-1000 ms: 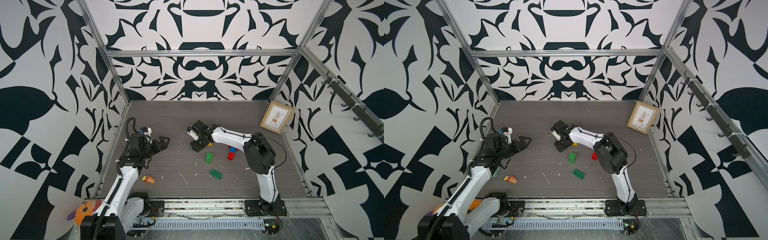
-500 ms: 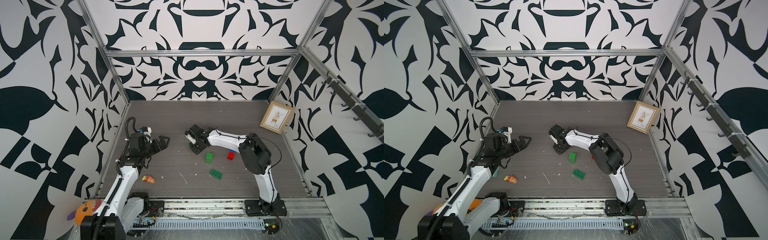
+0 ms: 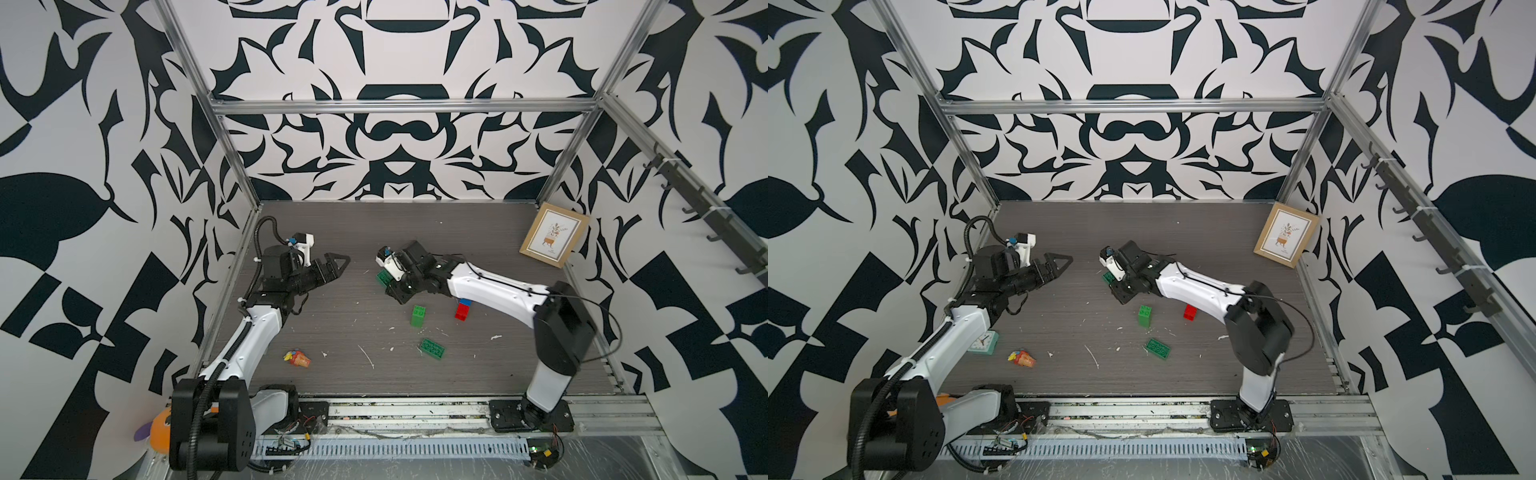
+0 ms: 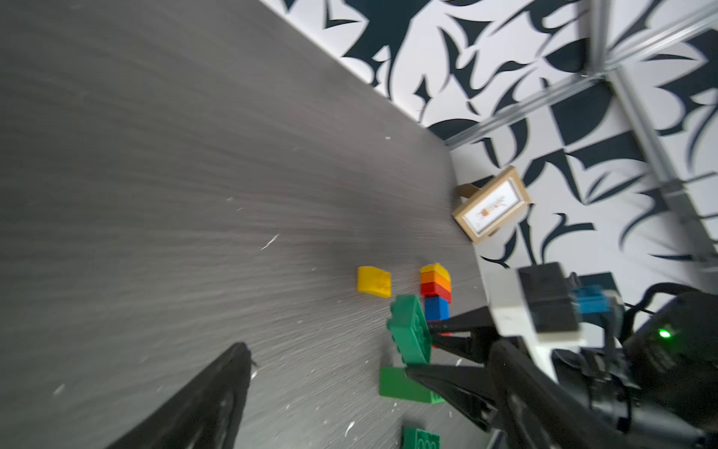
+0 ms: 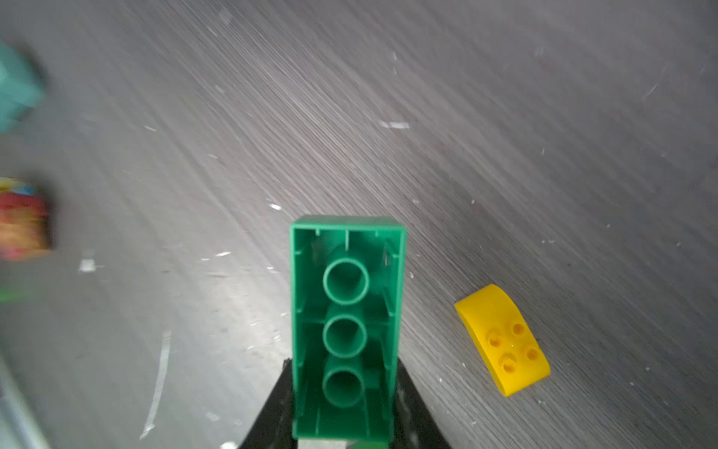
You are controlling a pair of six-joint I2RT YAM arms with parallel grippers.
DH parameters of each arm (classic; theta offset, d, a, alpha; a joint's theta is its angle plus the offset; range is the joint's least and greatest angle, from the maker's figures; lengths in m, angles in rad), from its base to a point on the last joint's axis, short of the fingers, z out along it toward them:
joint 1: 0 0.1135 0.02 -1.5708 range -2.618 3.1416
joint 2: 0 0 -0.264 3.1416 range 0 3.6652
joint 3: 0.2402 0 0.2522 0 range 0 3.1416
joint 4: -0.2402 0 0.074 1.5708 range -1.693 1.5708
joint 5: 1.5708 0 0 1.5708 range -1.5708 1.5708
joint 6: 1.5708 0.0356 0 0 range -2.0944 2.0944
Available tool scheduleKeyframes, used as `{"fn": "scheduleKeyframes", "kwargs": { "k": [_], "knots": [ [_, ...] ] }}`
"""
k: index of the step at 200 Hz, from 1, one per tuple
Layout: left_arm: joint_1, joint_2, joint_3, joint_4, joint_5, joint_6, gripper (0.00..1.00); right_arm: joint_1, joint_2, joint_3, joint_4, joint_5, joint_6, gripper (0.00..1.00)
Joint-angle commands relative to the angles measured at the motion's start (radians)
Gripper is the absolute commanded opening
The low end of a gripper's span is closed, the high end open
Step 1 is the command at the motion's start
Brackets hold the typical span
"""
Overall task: Assemble an ice cream with lego
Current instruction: Pick up the lego brick from the center of the board.
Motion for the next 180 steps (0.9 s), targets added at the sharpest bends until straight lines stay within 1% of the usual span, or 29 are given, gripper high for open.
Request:
{"fn": "scheduleKeyframes", "kwargs": {
  "k": [1, 15, 23, 29, 37, 41, 49, 64, 75, 78, 86, 92, 95, 97, 99, 111, 126, 157, 165, 169, 173, 180],
  "knots": [
    [-0.071, 0.029, 0.026, 0.33, 0.221, -0.021, 0.99, -0.041, -0.186, -0.089, 0.185, -0.268, 0.023, 0.15],
    [-0.152, 0.048, 0.069, 0.337, 0.255, 0.057, 0.99, -0.066, -0.267, -0.154, 0.264, -0.387, 0.061, 0.14],
    [-0.188, 0.059, 0.087, 0.344, 0.283, 0.091, 0.99, -0.078, -0.301, -0.18, 0.297, -0.426, 0.083, 0.13],
    [-0.208, 0.069, 0.09, 0.383, 0.309, 0.092, 0.99, -0.085, -0.321, -0.194, 0.315, -0.45, 0.091, 0.13],
    [-0.222, 0.072, 0.085, 0.469, 0.356, 0.062, 0.99, -0.093, -0.347, -0.212, 0.327, -0.467, 0.098, 0.13],
    [-0.224, 0.105, 0.079, 0.521, 0.377, 0.032, 0.99, -0.098, -0.355, -0.219, 0.338, -0.472, 0.104, 0.13],
    [-0.225, 0.13, 0.067, 0.667, 0.409, -0.052, 0.99, -0.102, -0.373, -0.247, 0.371, -0.496, 0.113, 0.13],
    [-0.226, 0.195, 0.045, 1.011, 0.439, -0.252, 1.0, -0.107, -0.387, -0.273, 0.411, -0.541, 0.123, 0.13],
    [-0.225, 0.262, 0.057, 1.249, 0.459, -0.416, 0.97, -0.108, -0.386, -0.278, 0.424, -0.572, 0.122, 0.13],
    [-0.227, 0.281, 0.068, 1.27, 0.469, -0.44, 0.96, -0.108, -0.386, -0.28, 0.428, -0.577, 0.122, 0.13],
    [-0.24, 0.314, 0.105, 1.272, 0.493, -0.484, 0.91, -0.108, -0.384, -0.283, 0.44, -0.592, 0.124, 0.14],
    [-0.261, 0.331, 0.125, 1.271, 0.507, -0.485, 0.86, -0.107, -0.383, -0.288, 0.453, -0.597, 0.128, 0.14],
    [-0.272, 0.335, 0.129, 1.272, 0.511, -0.479, 0.86, -0.108, -0.383, -0.29, 0.457, -0.598, 0.128, 0.14],
    [-0.279, 0.338, 0.131, 1.273, 0.514, -0.473, 0.82, -0.108, -0.384, -0.292, 0.461, -0.598, 0.13, 0.14],
    [-0.284, 0.34, 0.132, 1.273, 0.516, -0.469, 0.81, -0.108, -0.384, -0.293, 0.464, -0.599, 0.13, 0.14],
    [-0.305, 0.341, 0.136, 1.273, 0.517, -0.46, 0.79, -0.108, -0.384, -0.296, 0.468, -0.606, 0.129, 0.14],
    [-0.308, 0.336, 0.138, 1.273, 0.52, -0.467, 0.77, -0.109, -0.389, -0.297, 0.467, -0.587, 0.127, 0.15],
    [-0.308, 0.339, 0.127, 1.231, 0.526, -0.465, 0.66, -0.109, -0.386, -0.282, 0.439, -0.537, 0.105, 0.15],
    [-0.305, 0.328, 0.121, 1.168, 0.513, -0.425, 0.62, -0.109, -0.386, -0.279, 0.436, -0.519, 0.102, 0.15],
    [-0.298, 0.317, 0.118, 1.099, 0.493, -0.389, 0.59, -0.109, -0.387, -0.276, 0.431, -0.496, 0.103, 0.15],
    [-0.295, 0.301, 0.12, 1.009, 0.471, -0.34, 0.57, -0.109, -0.39, -0.272, 0.42, -0.467, 0.102, 0.15],
    [-0.295, 0.262, 0.135, 0.798, 0.431, -0.209, 0.56, -0.111, -0.393, -0.261, 0.394, -0.406, 0.1, 0.16]
  ]
}}
